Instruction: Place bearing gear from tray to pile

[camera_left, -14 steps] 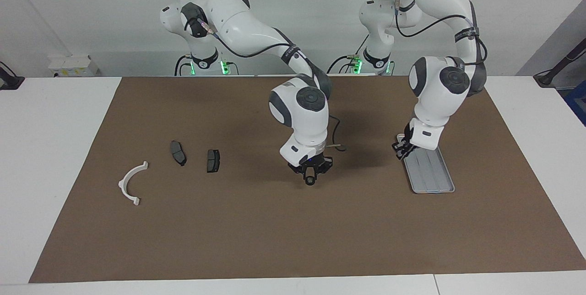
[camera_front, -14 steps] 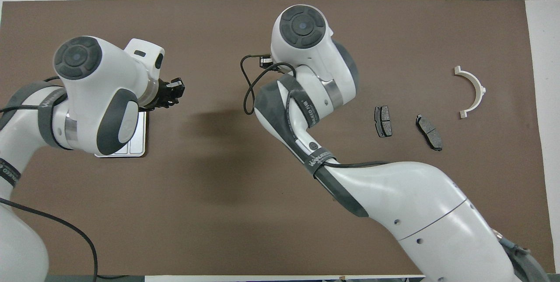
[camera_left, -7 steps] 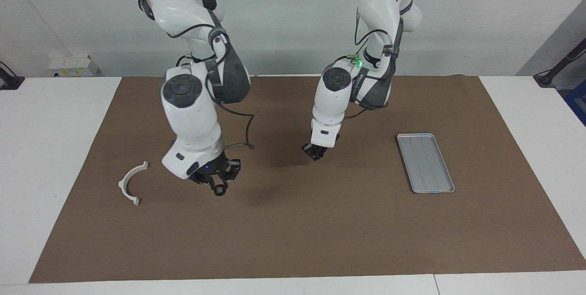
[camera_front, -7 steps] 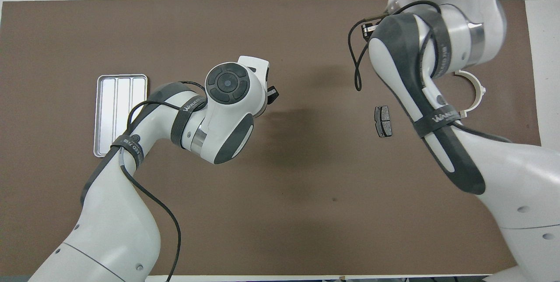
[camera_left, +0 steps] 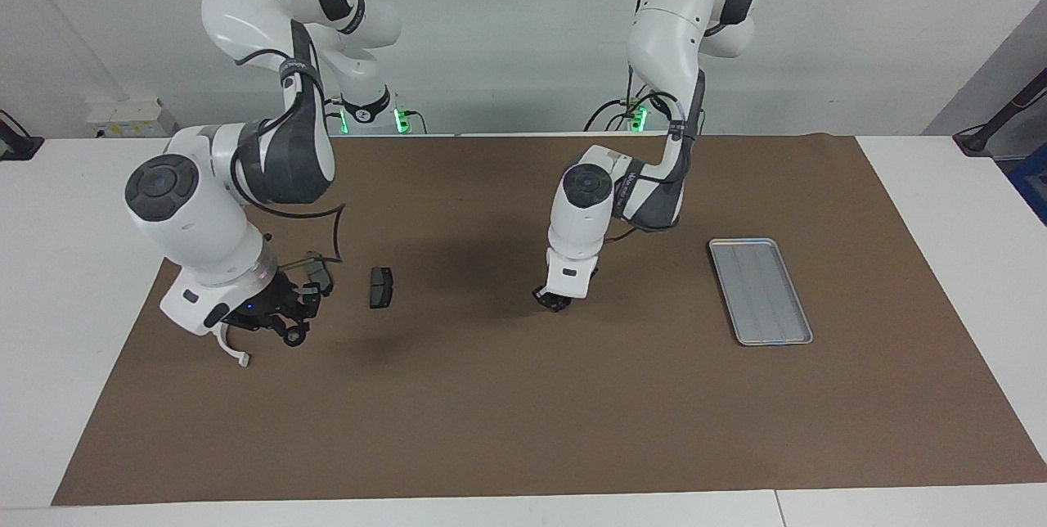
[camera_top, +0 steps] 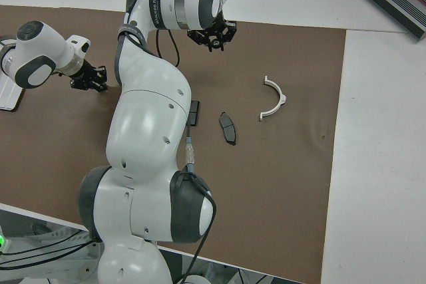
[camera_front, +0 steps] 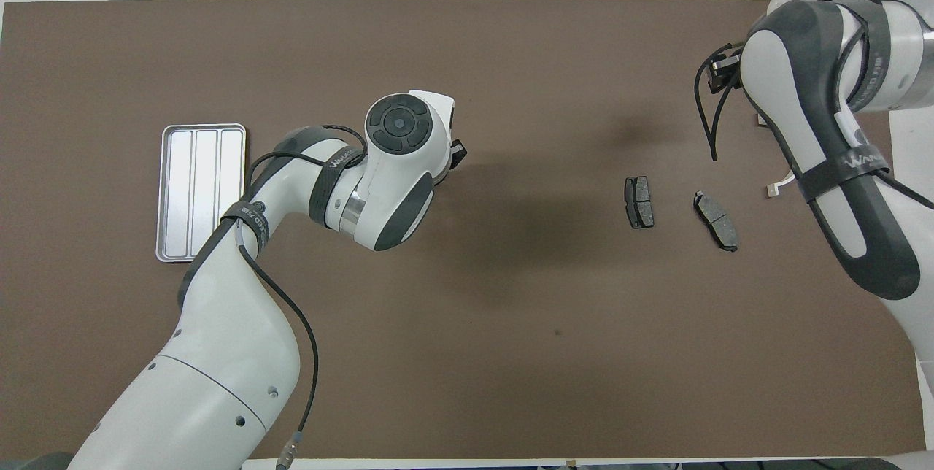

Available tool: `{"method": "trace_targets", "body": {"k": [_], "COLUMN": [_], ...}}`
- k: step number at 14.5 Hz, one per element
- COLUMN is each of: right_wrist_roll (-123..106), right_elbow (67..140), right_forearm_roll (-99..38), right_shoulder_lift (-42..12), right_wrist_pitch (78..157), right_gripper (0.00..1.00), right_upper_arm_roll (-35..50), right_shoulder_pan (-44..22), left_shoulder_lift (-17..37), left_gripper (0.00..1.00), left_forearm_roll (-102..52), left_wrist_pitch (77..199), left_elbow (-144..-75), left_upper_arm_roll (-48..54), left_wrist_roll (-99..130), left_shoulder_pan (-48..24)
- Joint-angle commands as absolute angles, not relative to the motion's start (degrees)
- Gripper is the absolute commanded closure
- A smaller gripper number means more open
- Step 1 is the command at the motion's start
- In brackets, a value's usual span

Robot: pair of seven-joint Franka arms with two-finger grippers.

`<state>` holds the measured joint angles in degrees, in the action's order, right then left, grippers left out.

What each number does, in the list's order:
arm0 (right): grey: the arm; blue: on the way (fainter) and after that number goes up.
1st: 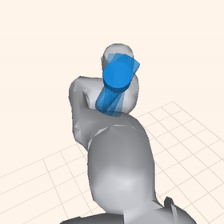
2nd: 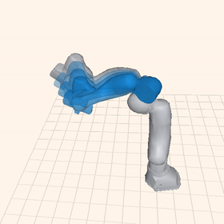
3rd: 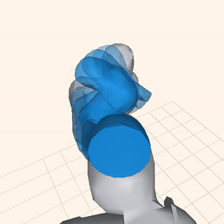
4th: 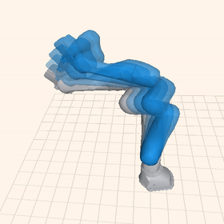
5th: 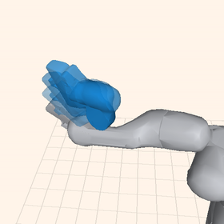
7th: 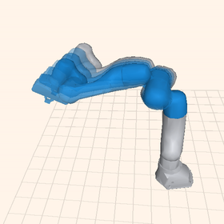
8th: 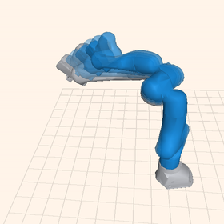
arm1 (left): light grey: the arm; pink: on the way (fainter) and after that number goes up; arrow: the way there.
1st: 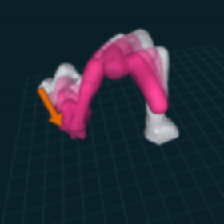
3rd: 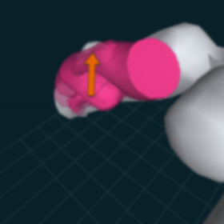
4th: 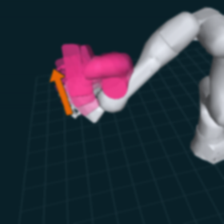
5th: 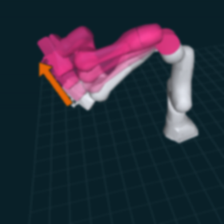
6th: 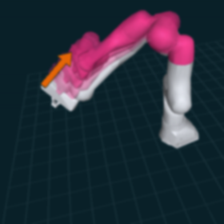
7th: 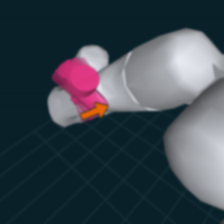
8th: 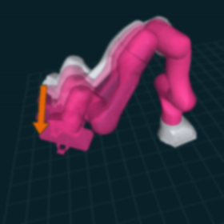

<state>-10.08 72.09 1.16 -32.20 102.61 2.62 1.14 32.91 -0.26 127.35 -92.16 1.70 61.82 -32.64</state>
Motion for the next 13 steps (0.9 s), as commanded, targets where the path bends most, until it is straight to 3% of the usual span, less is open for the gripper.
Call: {"method": "trace_targets", "body": {"k": [1,3,4,5,8,13], "right_wrist_roll": [-13.17,-14.06,-14.67,-15.03,-15.73,-18.54], "right_elbow": [86.01,91.12,92.62,93.68,95.18,99.4], "right_forearm_roll": [1.14,1.14,1.14,1.14,1.14,1.14], "right_shoulder_lift": [-26.03,-24.79,-24.61,-24.35,-24.43,-25.05], "right_wrist_pitch": [111.58,116.52,117.93,119.08,120.4,126.39], "right_gripper": [1.0,1.0,1.0,1.0,1.0,1.0], "right_upper_arm_roll": [3.52,3.52,3.52,3.52,3.52,3.43], "right_shoulder_pan": [3.33,4.04,4.04,4.13,4.74,5.8], "left_shoulder_lift": [33.93,33.93,33.84,33.84,33.4,22.62], "left_gripper": [0.93,0.89,0.61,0.01,0.0,0.0], "left_forearm_roll": [0.61,0.62,0.79,1.49,3.34,3.34], "left_wrist_pitch": [125.07,125.07,124.81,123.76,117.88,111.19], "left_elbow": [-90.09,-90.17,-90.18,-90.09,-88.25,-89.29], "left_upper_arm_roll": [0.09,0.09,0.09,-0.09,-0.18,-0.09], "left_wrist_roll": [62.67,62.75,62.84,62.93,63.72,63.02], "left_shoulder_pan": [-33.84,-33.84,-33.84,-33.92,-33.75,-28.75]}}
